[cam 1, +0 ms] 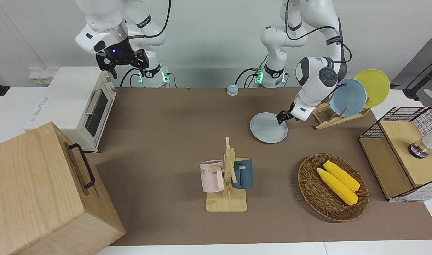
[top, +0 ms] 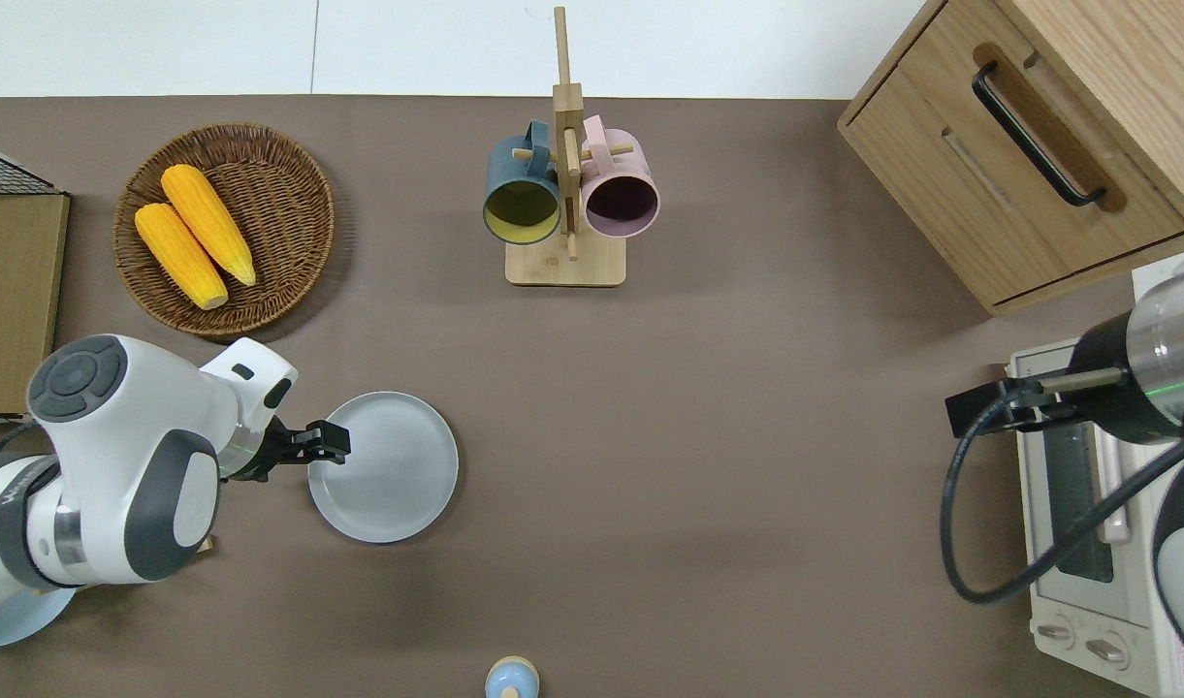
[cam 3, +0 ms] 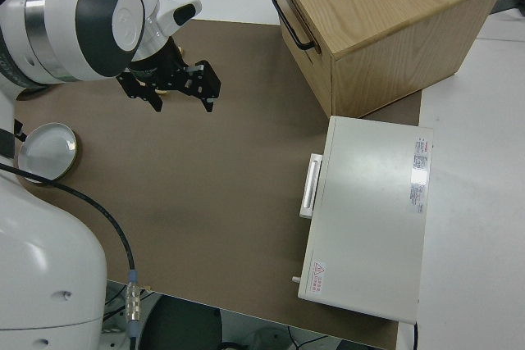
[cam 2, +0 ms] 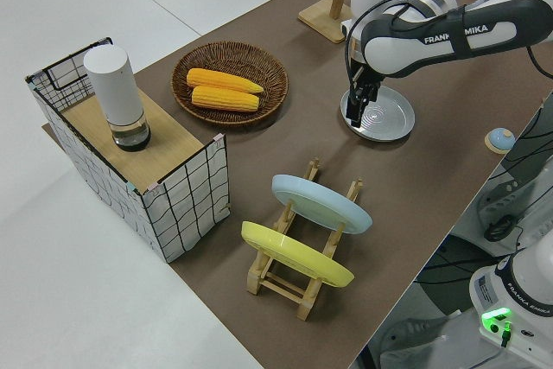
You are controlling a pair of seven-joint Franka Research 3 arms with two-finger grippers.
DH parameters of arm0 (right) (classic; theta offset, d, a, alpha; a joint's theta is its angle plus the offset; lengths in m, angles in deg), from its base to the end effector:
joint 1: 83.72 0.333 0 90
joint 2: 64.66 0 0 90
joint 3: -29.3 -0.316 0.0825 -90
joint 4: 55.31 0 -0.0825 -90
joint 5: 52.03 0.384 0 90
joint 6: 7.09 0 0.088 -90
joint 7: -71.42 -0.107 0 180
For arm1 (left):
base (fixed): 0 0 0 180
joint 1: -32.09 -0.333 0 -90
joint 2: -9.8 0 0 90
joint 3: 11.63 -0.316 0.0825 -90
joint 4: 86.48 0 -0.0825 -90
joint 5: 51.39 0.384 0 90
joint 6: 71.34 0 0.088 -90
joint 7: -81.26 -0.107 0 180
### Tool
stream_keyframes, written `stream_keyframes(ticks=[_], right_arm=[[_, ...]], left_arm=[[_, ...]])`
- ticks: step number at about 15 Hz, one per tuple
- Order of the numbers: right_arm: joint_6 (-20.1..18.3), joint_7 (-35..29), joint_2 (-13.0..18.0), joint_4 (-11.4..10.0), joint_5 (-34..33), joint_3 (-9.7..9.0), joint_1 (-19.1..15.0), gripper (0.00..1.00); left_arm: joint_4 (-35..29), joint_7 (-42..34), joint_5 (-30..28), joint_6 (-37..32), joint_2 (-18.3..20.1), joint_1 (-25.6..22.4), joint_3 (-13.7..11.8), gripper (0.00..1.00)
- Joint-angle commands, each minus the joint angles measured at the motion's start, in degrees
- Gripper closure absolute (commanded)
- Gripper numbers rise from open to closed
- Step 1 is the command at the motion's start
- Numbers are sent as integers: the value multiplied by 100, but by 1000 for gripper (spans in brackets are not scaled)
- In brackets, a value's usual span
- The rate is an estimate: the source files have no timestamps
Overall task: Pick gray plate from table and place it on lower plate rack with left arm
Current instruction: 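Close the left gripper on the gray plate's rim and lift it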
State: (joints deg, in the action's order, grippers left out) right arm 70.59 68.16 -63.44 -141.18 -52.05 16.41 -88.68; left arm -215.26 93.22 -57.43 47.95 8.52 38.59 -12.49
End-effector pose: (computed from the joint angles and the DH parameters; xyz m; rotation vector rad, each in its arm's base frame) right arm 0.5197 0.0739 0.6515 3.1163 0.1265 -0.1891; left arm 0.5002 -0.0547 0.3417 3.0586 0.2615 -0.3062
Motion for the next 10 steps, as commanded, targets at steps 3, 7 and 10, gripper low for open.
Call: stream_keyframes(ticks=[3,7,10], right_arm=[[-87,19,27,35,20,-38,-76,13],[-87,19,27,35,20,-38,-76,11],[-87,19,27,35,20,-38,-76,13]], left_arm=[[-24,51,-91,165,-443,63,-36,67],[-24,77,-91,174,-583,71,-36,278],[-24,86,-99,174,-619,63,-36,576]])
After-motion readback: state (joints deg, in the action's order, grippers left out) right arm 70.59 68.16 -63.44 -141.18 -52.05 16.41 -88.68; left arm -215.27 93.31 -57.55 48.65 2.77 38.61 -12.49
